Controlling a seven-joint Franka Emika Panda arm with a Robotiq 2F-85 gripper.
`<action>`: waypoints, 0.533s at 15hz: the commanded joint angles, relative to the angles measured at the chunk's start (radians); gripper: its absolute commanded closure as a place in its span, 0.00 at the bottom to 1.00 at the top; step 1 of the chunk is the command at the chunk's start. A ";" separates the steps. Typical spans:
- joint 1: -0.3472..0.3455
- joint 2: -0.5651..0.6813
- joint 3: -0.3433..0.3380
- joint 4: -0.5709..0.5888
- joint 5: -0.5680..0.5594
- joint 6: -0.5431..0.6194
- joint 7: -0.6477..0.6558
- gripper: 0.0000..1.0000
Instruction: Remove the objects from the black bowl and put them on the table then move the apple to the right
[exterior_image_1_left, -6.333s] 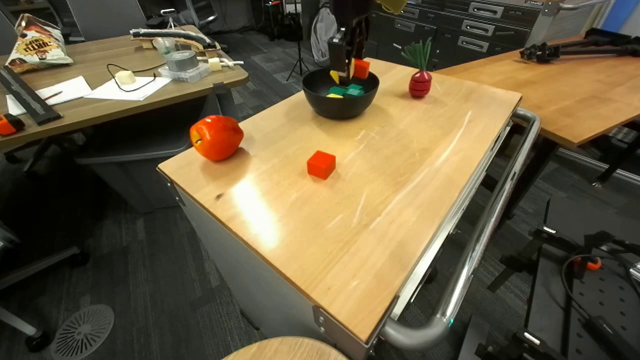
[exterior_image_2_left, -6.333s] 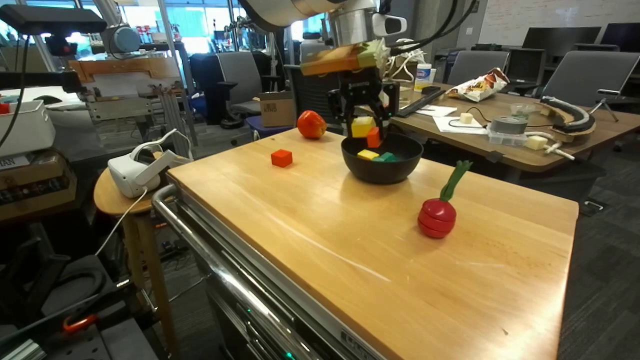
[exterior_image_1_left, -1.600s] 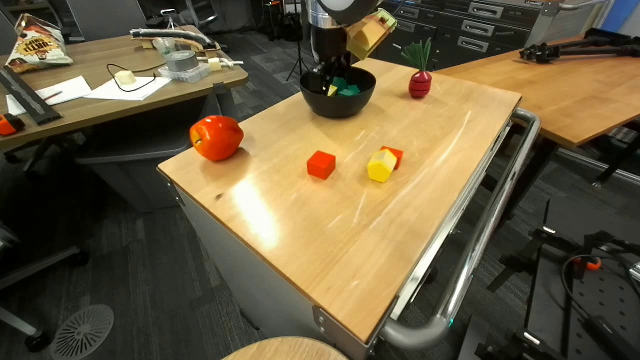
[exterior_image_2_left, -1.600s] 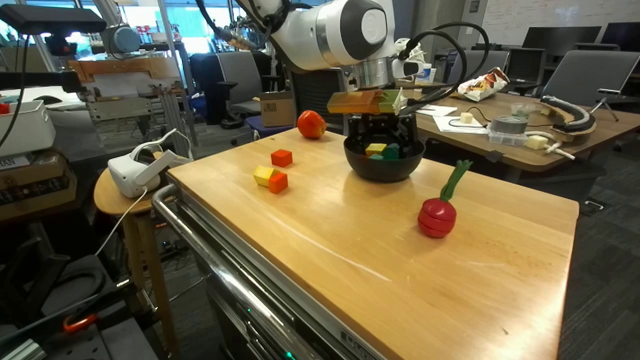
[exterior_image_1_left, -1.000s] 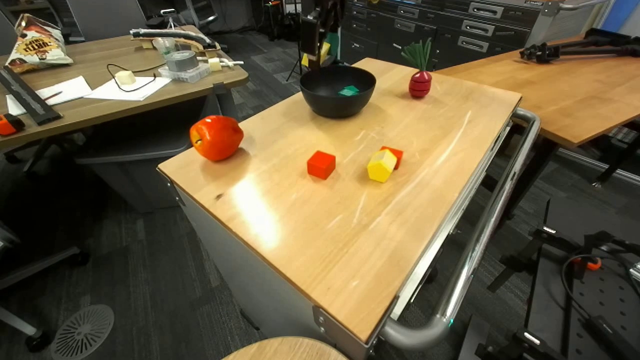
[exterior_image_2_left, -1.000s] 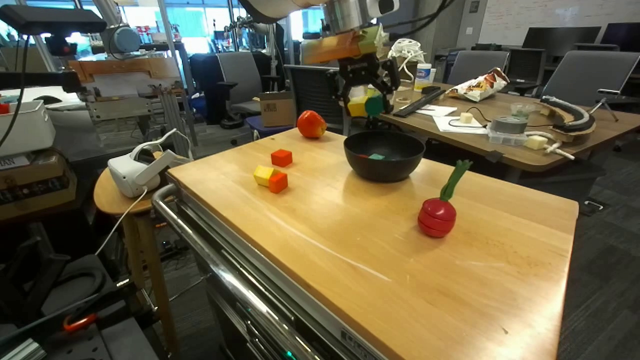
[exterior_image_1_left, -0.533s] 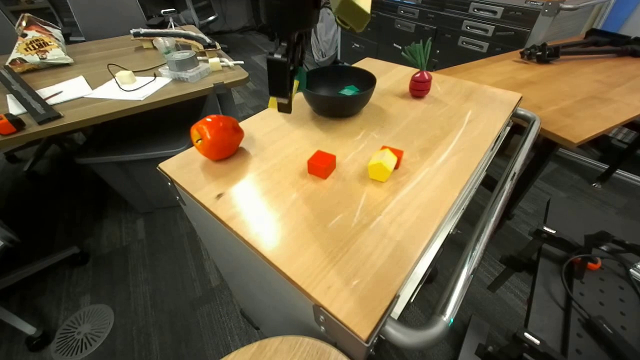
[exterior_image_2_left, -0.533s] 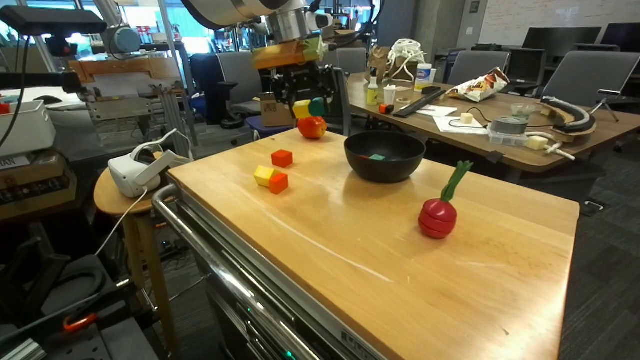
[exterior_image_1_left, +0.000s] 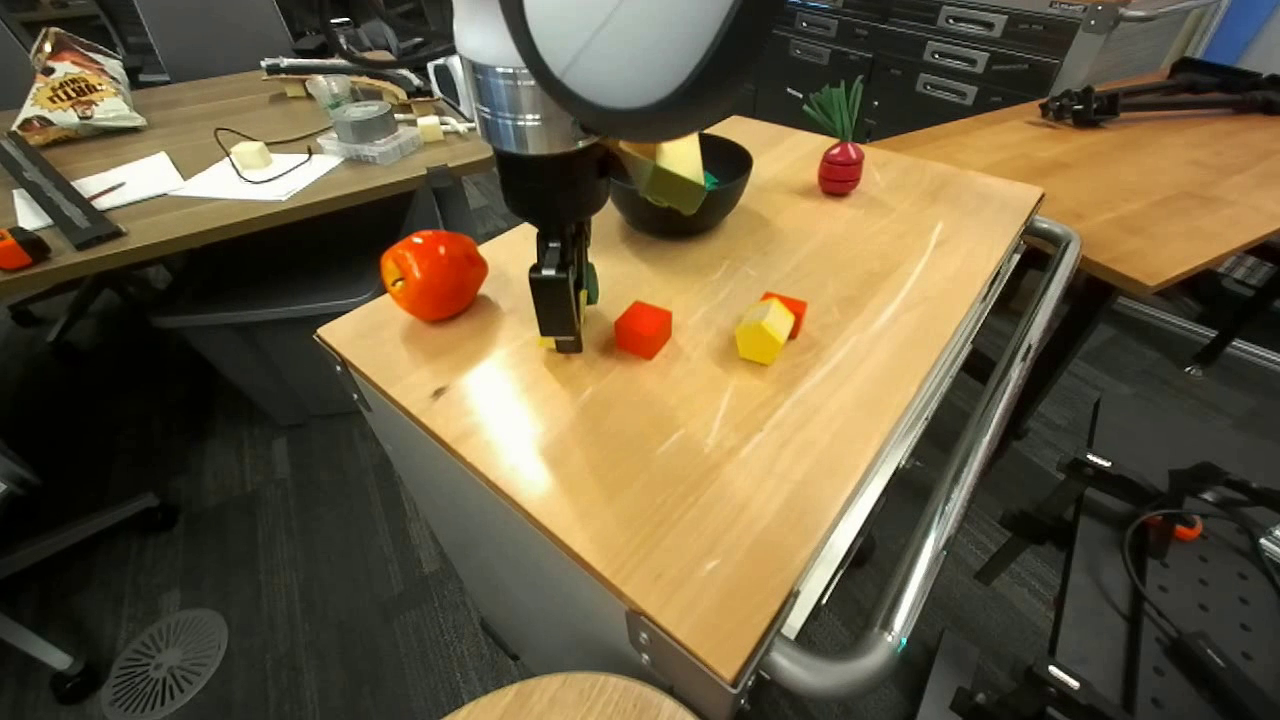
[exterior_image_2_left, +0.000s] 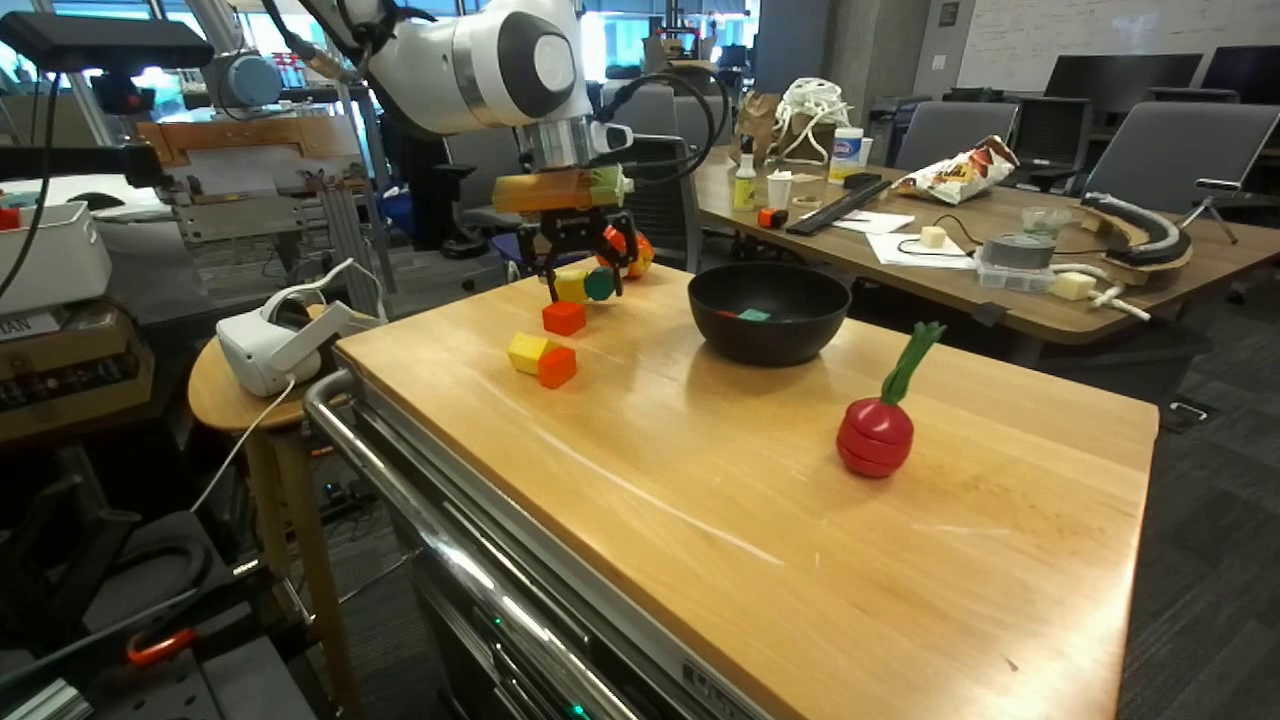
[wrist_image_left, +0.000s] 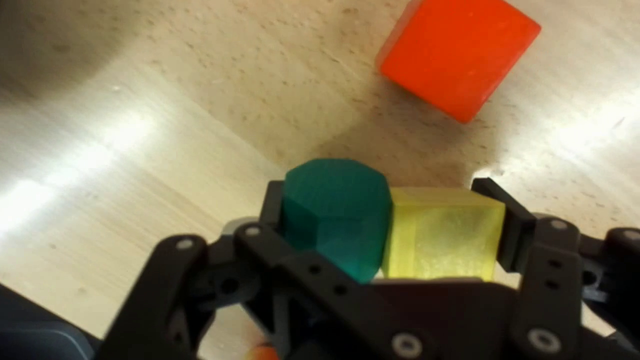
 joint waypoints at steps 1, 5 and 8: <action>-0.003 0.074 0.028 0.080 0.030 -0.023 -0.076 0.37; -0.008 0.079 0.034 0.108 0.034 -0.034 -0.110 0.02; -0.009 0.055 0.023 0.093 0.022 -0.031 -0.112 0.00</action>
